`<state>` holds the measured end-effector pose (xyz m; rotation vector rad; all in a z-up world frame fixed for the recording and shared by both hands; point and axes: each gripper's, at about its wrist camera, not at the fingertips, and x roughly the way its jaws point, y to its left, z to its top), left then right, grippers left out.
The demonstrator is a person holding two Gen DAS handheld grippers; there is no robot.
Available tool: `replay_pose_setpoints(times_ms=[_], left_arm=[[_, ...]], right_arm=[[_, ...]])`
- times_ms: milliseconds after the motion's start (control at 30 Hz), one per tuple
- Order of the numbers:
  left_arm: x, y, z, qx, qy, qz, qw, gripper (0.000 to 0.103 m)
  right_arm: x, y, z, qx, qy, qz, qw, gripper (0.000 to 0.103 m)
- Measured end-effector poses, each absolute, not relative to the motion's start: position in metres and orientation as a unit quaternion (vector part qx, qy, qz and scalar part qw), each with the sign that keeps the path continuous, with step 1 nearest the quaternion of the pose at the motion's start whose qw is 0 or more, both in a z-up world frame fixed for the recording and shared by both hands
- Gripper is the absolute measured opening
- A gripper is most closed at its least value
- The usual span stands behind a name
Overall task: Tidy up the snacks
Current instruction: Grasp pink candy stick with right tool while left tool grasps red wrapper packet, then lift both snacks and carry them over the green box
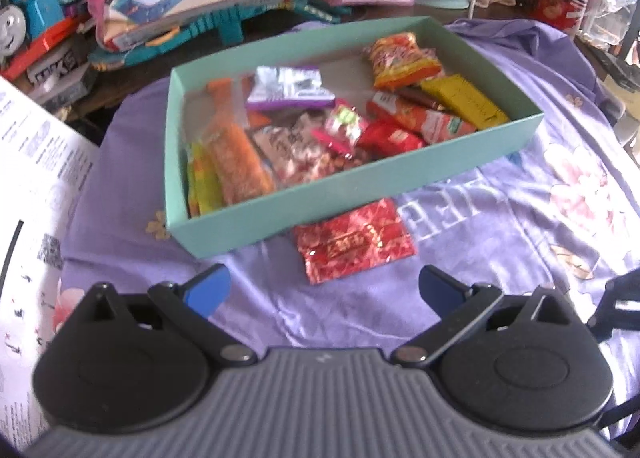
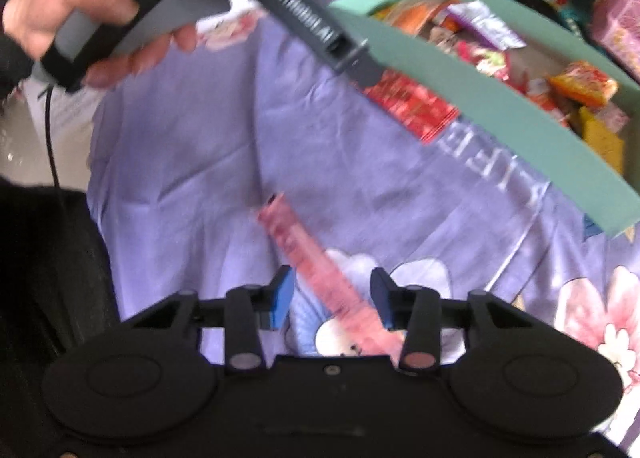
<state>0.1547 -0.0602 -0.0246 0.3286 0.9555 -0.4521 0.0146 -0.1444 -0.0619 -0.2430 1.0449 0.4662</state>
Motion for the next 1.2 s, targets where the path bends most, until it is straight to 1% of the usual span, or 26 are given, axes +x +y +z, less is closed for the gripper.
replay_pose_setpoints(times_ms=[100, 133, 167, 300, 367, 400, 600, 900, 933, 1000, 1033, 1067, 1100, 1133, 1167, 1200], left_arm=[[0.16, -0.059, -0.032, 0.151, 0.461, -0.21, 0.849, 0.103], [0.162, -0.06, -0.034, 0.149, 0.463, -0.209, 0.848, 0.103], [0.164, -0.061, -0.037, 0.148, 0.465, -0.208, 0.847, 0.103], [0.172, -0.067, -0.048, 0.139, 0.476, -0.206, 0.843, 0.103], [0.176, -0.071, -0.054, 0.141, 0.48, -0.207, 0.841, 0.103], [0.177, -0.074, -0.056, 0.144, 0.481, -0.206, 0.84, 0.103], [0.19, -0.088, -0.071, 0.132, 0.491, -0.196, 0.838, 0.103], [0.201, -0.106, -0.093, 0.109, 0.496, -0.169, 0.845, 0.102], [0.2, -0.106, -0.093, 0.109, 0.49, -0.171, 0.848, 0.1], [0.196, -0.106, -0.091, 0.112, 0.48, -0.182, 0.851, 0.088], [0.194, -0.106, -0.09, 0.113, 0.478, -0.186, 0.851, 0.087], [0.191, -0.106, -0.09, 0.113, 0.477, -0.189, 0.851, 0.083], [0.188, -0.105, -0.088, 0.114, 0.473, -0.191, 0.852, 0.066], [0.184, -0.105, -0.085, 0.119, 0.466, -0.19, 0.856, 0.054], [0.181, -0.105, -0.083, 0.122, 0.467, -0.194, 0.854, 0.05], [0.178, -0.106, -0.082, 0.126, 0.47, -0.197, 0.851, 0.05]], right_arm=[[0.011, -0.142, -0.069, -0.129, 0.496, 0.226, 0.828, 0.042], [0.012, -0.142, -0.071, -0.129, 0.497, 0.226, 0.828, 0.039], [0.013, -0.142, -0.072, -0.128, 0.498, 0.224, 0.828, 0.034], [0.013, -0.141, -0.078, -0.149, 0.49, 0.219, 0.83, 0.026], [0.011, -0.145, -0.075, -0.145, 0.486, 0.212, 0.835, 0.018], [0.012, -0.151, -0.073, -0.139, 0.485, 0.201, 0.84, 0.016], [0.027, -0.203, -0.069, -0.078, 0.486, 0.118, 0.863, 0.016], [0.039, -0.238, -0.068, -0.024, 0.469, 0.092, 0.878, 0.016], [0.04, -0.24, -0.068, -0.02, 0.468, 0.091, 0.879, 0.016], [0.042, -0.245, -0.068, -0.011, 0.465, 0.091, 0.881, 0.016], [0.047, -0.244, -0.073, -0.007, 0.464, 0.091, 0.881, 0.016], [0.05, -0.243, -0.073, -0.002, 0.464, 0.09, 0.881, 0.016], [0.052, -0.244, -0.074, 0.002, 0.463, 0.089, 0.882, 0.016], [0.053, -0.243, -0.075, 0.006, 0.461, 0.087, 0.883, 0.016], [0.054, -0.245, -0.075, 0.011, 0.46, 0.086, 0.884, 0.016], [0.059, -0.245, -0.078, 0.015, 0.46, 0.084, 0.884, 0.016]])
